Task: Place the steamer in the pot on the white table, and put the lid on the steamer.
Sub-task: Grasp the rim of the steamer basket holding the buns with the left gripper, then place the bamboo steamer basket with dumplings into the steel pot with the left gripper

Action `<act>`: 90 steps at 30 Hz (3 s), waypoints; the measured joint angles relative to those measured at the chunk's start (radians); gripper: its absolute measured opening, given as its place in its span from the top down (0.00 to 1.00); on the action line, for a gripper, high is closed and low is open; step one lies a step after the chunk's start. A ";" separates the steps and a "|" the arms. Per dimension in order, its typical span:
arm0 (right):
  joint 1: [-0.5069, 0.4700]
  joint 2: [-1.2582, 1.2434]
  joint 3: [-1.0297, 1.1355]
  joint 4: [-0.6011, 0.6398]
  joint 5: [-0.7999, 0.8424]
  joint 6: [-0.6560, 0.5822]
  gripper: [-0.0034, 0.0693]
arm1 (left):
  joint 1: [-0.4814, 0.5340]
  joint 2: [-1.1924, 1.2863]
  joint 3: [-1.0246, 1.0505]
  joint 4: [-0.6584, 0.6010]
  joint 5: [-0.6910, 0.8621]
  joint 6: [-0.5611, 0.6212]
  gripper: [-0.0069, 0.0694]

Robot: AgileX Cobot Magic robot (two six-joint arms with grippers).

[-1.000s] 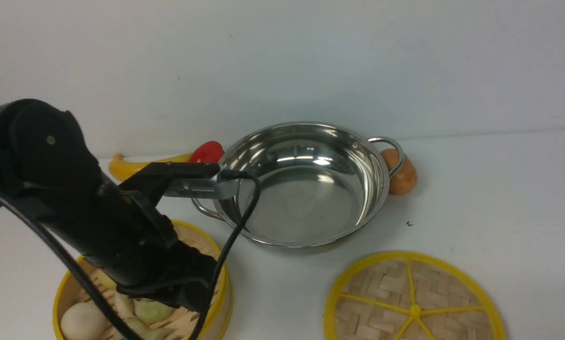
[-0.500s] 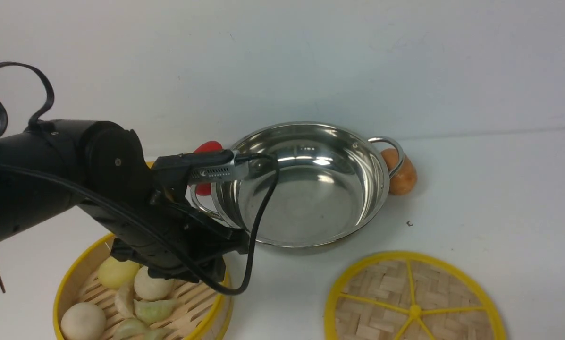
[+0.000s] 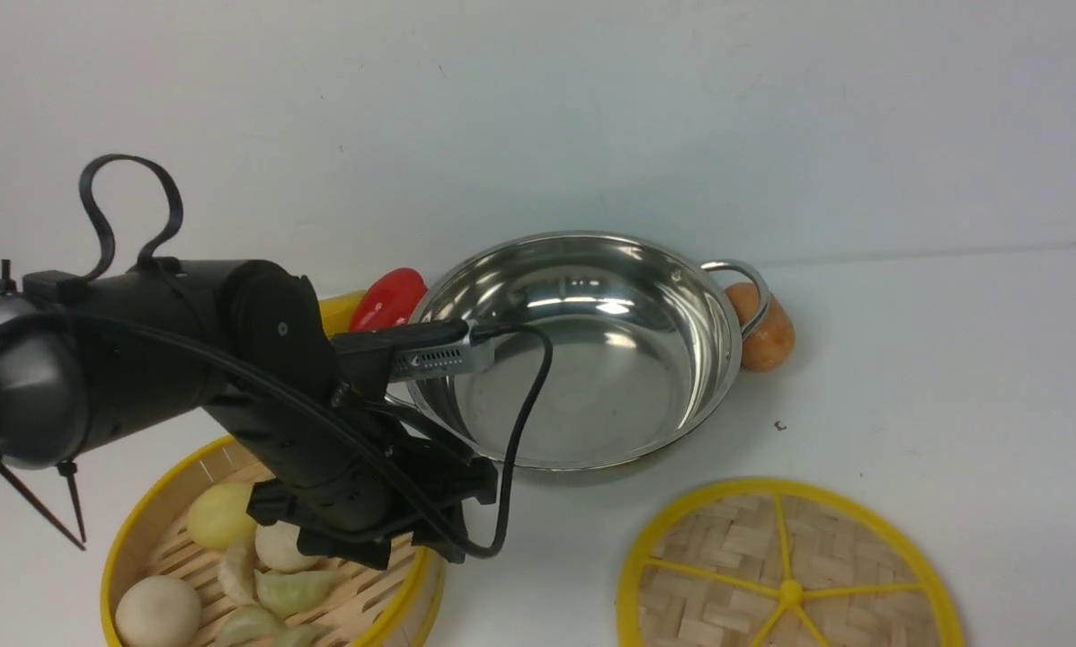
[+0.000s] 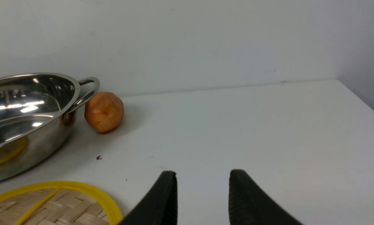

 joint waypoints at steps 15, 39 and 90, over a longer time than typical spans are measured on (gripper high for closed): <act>0.000 0.000 0.000 0.000 0.000 0.000 0.61 | -0.001 0.076 0.000 0.007 -0.052 0.000 0.50; 0.000 0.000 0.000 0.000 0.000 0.000 0.61 | -0.001 0.111 0.000 0.073 -0.105 -0.010 0.70; 0.000 0.000 0.000 0.000 0.000 0.000 0.61 | 0.044 -0.061 -0.544 0.294 0.414 0.010 0.81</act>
